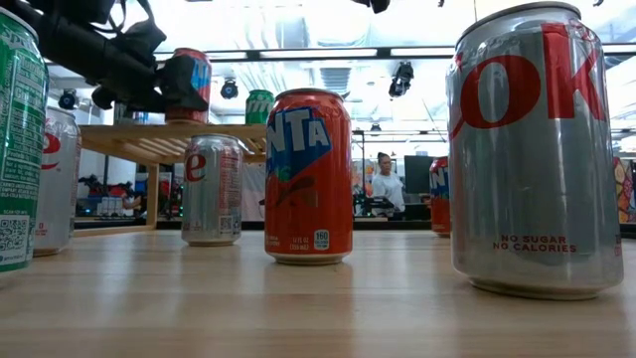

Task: Place canned beverage on shelf
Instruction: Put the middle orange soda can on the shelf

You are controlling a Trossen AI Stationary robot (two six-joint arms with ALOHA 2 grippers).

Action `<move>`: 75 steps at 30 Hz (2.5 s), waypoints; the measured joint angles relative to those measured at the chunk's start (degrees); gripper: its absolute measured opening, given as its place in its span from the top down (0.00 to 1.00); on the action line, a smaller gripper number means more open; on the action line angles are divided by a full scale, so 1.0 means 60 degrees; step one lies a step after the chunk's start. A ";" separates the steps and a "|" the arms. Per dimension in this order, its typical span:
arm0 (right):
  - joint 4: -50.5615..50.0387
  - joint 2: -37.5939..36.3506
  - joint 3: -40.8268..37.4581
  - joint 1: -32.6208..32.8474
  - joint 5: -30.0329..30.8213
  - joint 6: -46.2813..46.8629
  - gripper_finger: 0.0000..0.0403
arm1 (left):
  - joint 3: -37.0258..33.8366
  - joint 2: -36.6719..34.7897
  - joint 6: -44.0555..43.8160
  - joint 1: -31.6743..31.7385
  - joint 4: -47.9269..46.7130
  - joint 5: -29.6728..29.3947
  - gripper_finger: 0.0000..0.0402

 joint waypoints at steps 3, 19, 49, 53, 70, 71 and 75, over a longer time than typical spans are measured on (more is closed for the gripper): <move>0.0000 0.0000 0.0000 0.0000 0.0000 0.0001 0.10 | -0.0028 0.0024 -0.0100 0.0000 0.0023 -0.0030 0.29; -0.0079 0.0004 0.0000 0.0000 -0.0002 0.0088 0.10 | -0.0042 0.0046 -0.0053 0.0000 -0.0021 -0.0069 0.17; -0.0106 0.0004 -0.0001 0.0000 -0.0007 0.0150 0.10 | 0.1896 0.0006 0.0874 -0.0029 -0.1857 -0.0070 0.12; -0.0106 0.0004 -0.0004 0.0000 -0.0011 0.0150 0.10 | 0.2283 0.0002 0.1313 -0.0029 -0.1961 -0.0073 0.12; -0.0087 0.0007 -0.0009 0.0214 -0.0011 0.0122 0.10 | 0.4607 0.0011 0.2397 -0.0277 -0.4109 -0.0064 0.13; -0.0080 0.0007 -0.0023 0.0214 -0.0010 0.0127 0.10 | 0.4720 0.0018 0.2414 -0.0375 -0.4276 -0.0063 0.14; -0.0089 0.0007 -0.0111 0.0211 -0.0007 0.0139 0.10 | 0.4920 0.0016 0.2420 -0.0998 -0.4652 -0.0058 0.20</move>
